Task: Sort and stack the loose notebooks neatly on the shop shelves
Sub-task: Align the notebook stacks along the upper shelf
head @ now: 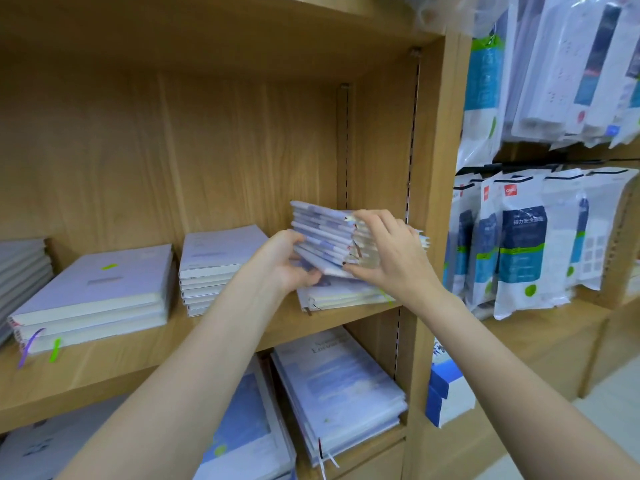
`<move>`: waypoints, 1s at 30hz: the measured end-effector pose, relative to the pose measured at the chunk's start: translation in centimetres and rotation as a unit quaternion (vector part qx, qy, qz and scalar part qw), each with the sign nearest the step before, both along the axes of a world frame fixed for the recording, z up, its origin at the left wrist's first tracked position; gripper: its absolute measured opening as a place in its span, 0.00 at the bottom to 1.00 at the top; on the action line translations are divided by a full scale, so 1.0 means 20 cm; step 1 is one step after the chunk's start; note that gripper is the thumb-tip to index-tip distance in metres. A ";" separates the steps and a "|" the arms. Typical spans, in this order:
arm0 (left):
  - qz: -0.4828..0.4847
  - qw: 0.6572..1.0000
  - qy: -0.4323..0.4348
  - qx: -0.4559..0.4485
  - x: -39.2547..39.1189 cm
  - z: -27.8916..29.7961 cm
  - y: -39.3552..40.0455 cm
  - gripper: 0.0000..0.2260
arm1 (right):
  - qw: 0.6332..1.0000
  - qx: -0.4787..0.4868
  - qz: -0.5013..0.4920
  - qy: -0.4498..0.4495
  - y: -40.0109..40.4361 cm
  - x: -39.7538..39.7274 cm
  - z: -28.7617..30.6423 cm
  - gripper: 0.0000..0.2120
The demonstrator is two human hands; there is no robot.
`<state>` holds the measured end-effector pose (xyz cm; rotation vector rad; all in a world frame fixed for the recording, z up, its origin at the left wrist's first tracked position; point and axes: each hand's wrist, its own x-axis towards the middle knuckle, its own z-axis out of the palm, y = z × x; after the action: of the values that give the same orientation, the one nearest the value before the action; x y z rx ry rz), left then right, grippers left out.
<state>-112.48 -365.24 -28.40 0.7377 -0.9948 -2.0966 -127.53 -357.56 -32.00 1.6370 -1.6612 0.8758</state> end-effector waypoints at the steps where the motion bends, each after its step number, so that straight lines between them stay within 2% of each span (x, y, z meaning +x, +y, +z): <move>1: 0.003 1.000 0.006 -0.004 -0.03 0.00 0.02 0.07 | 1.000 -0.008 0.001 -0.012 0.00 0.00 0.02 0.34; 5: -0.012 0.994 -0.077 -0.078 -0.12 -0.04 0.05 0.14 | 1.000 -0.006 -0.008 -0.018 0.01 0.01 0.08 0.34; 8: 0.022 0.995 -0.048 -0.082 -0.11 -0.02 0.02 0.11 | 1.000 -0.006 -0.008 -0.023 0.01 0.02 0.11 0.34; 13: -0.029 0.998 -0.056 -0.030 -0.15 -0.09 0.10 0.10 | 0.999 0.009 -0.028 -0.019 0.02 0.03 0.17 0.33; 17: 0.033 0.999 -0.011 -0.040 -0.14 -0.05 0.08 0.09 | 0.999 0.034 -0.026 -0.010 0.03 0.03 0.18 0.32; 20: 0.026 0.997 0.001 -0.073 -0.01 0.04 0.10 0.08 | 0.998 0.039 -0.018 -0.056 0.03 0.01 0.26 0.31; 24: 0.010 0.989 0.018 -0.144 0.29 0.16 0.19 0.06 | 0.994 0.088 -0.032 -0.053 0.06 0.03 0.28 0.30; 26: 0.032 0.987 0.030 -0.158 0.49 0.19 0.20 0.07 | 0.989 0.133 -0.061 -0.029 0.07 0.10 0.22 0.30; 29: 0.080 0.985 0.030 -0.151 0.74 0.18 0.18 0.07 | 0.959 0.245 -0.133 0.051 0.04 0.21 0.15 0.35; 30: 0.093 0.984 0.030 -0.152 0.79 0.17 0.19 0.07 | 0.953 0.271 -0.127 0.047 0.04 0.26 0.16 0.36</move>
<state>-96.68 -361.47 -25.02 0.5844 -1.1342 -1.7466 -122.30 -356.84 -28.86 1.7117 -2.1058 0.2126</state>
